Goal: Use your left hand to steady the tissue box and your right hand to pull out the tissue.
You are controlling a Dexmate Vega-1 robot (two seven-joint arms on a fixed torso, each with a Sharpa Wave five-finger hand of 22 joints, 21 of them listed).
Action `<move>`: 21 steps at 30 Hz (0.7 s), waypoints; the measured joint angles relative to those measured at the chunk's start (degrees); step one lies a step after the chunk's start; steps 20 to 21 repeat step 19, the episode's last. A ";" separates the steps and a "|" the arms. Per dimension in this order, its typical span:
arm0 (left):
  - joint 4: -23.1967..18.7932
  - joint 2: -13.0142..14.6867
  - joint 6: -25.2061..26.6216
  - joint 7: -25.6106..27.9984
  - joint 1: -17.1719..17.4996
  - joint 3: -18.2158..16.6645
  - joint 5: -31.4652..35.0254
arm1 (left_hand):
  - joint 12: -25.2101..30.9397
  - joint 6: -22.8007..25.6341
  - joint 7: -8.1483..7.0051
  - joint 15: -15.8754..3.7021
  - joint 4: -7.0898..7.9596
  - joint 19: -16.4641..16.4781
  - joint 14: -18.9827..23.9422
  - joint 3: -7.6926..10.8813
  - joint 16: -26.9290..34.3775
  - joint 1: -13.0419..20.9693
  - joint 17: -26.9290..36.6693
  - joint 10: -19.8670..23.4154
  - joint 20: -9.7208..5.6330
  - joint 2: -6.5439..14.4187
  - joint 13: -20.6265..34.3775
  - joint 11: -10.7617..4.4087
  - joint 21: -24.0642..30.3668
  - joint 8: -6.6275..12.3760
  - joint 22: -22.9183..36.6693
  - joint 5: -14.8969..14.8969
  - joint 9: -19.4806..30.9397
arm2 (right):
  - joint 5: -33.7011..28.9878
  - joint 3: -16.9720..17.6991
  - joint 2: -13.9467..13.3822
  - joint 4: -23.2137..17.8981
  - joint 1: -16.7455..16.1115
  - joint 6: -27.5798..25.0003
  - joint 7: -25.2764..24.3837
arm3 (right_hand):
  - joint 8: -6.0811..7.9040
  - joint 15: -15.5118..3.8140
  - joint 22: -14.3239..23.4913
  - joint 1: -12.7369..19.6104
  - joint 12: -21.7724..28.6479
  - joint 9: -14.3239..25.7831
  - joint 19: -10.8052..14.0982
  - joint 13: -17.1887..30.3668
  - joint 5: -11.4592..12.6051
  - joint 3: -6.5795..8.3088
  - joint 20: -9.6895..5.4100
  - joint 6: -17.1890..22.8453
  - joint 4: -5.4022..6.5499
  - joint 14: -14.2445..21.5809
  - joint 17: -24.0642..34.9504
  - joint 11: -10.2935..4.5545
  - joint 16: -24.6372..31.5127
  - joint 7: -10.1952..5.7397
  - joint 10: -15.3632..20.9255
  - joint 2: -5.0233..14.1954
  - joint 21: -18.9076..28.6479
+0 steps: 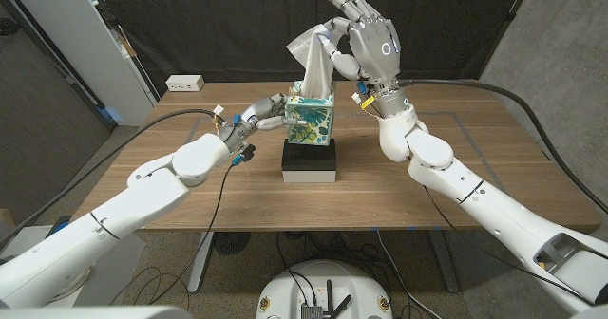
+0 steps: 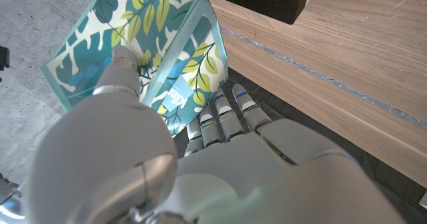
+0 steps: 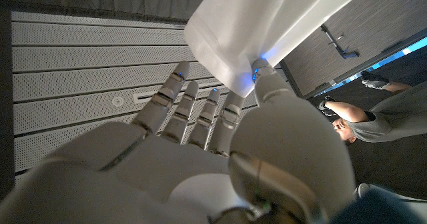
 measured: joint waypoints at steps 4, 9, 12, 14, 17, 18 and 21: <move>-0.13 0.33 -0.04 -0.16 0.21 -0.27 -0.19 | 0.00 0.00 0.00 0.00 0.00 0.00 0.00 0.00 0.00 0.08 0.00 0.00 0.00 0.07 0.00 0.00 0.00 0.00 0.00 -0.01 0.00 | 0.04 0.00 0.42 0.18 0.18 -0.29 -0.76 | 0.31 0.00 0.00 0.09 0.00 -0.06 -0.22 0.00 0.00 0.00 -0.21 0.00 0.00 0.00 0.00 0.00 0.00 0.00 0.00 0.09 0.00; -0.22 0.83 -0.41 -0.40 0.57 -0.67 -0.34 | 0.00 -0.28 -0.11 0.00 0.00 0.00 0.00 0.00 0.00 0.23 0.00 0.00 0.00 -0.08 0.00 0.00 0.00 2.66 0.00 -0.01 0.00 | 0.06 -0.01 1.00 0.43 0.32 -0.95 -2.16 | 0.31 0.21 0.00 0.16 0.00 -0.21 -0.21 0.00 0.00 0.00 -0.21 0.00 0.00 -0.21 0.00 -0.21 0.00 0.00 0.21 0.16 0.00; -0.24 1.05 -0.72 -0.60 0.72 -0.89 -0.51 | 0.00 -0.28 -0.12 0.00 0.00 0.00 0.00 0.00 0.00 0.23 0.00 0.00 0.00 -0.08 0.00 0.00 0.00 2.66 0.00 -0.02 0.00 | 0.14 -0.02 1.39 0.65 0.38 -1.30 -2.93 | 0.31 0.21 0.00 0.16 0.00 -0.23 -0.21 0.00 0.00 -0.10 -0.21 0.00 -0.10 -0.21 0.00 -0.20 0.00 0.00 0.21 0.16 0.00; -0.25 1.23 -0.93 -0.77 0.86 -1.08 -0.64 | 0.00 -0.28 -0.12 0.00 0.00 0.00 0.00 0.00 0.00 0.23 0.00 0.00 0.00 -0.09 -0.01 0.00 0.00 2.66 0.00 -0.06 0.00 | 0.28 -0.02 1.82 0.91 0.52 -1.69 -3.70 | 0.42 0.21 0.00 0.16 0.00 -0.36 -0.21 0.00 0.00 -0.10 -0.21 0.00 -0.10 -0.21 -0.01 -0.20 0.00 0.00 0.21 0.16 0.00; -0.27 1.39 -1.09 -0.86 1.00 -1.27 -0.72 | 0.00 -0.28 -0.12 0.00 0.00 0.00 0.00 0.00 0.00 0.24 0.00 0.00 0.00 -0.09 -0.01 0.00 0.00 2.66 0.00 -0.06 0.00 | 0.50 -0.03 2.21 1.22 0.70 -2.02 -4.64 | 0.52 0.21 0.00 0.31 0.00 -0.47 -0.21 0.00 0.00 -0.27 -0.21 0.00 0.08 -0.21 -0.01 -0.20 0.00 0.00 0.21 0.31 0.00; -0.27 1.43 -1.15 -0.86 1.04 -1.32 -0.77 | 0.00 -0.28 -0.12 0.00 0.00 0.00 0.00 0.00 0.00 0.31 0.00 0.00 0.00 -0.17 -0.01 0.00 0.00 2.66 0.00 -0.06 0.00 | 0.60 -0.03 2.34 1.33 0.77 -2.16 -4.98 | 0.52 0.21 0.00 0.31 0.00 -0.50 -0.21 -0.01 0.00 -0.34 -0.21 0.00 0.15 -0.20 -0.01 -0.20 0.00 0.00 0.21 0.31 0.00; -0.27 1.43 -1.15 -0.86 1.04 -1.32 -0.77 | 0.00 -0.28 -0.12 0.00 0.00 0.00 0.00 0.00 0.00 0.33 0.00 0.00 0.00 -0.19 -0.01 0.00 0.00 2.66 0.00 -0.06 0.00 | 0.65 -0.03 2.65 1.59 0.94 -2.26 -5.29 | 0.52 0.21 0.00 0.31 0.00 -0.52 -0.21 -0.01 0.00 -0.34 -0.21 0.00 0.15 -0.20 -0.01 -0.20 0.00 0.00 0.21 0.31 0.00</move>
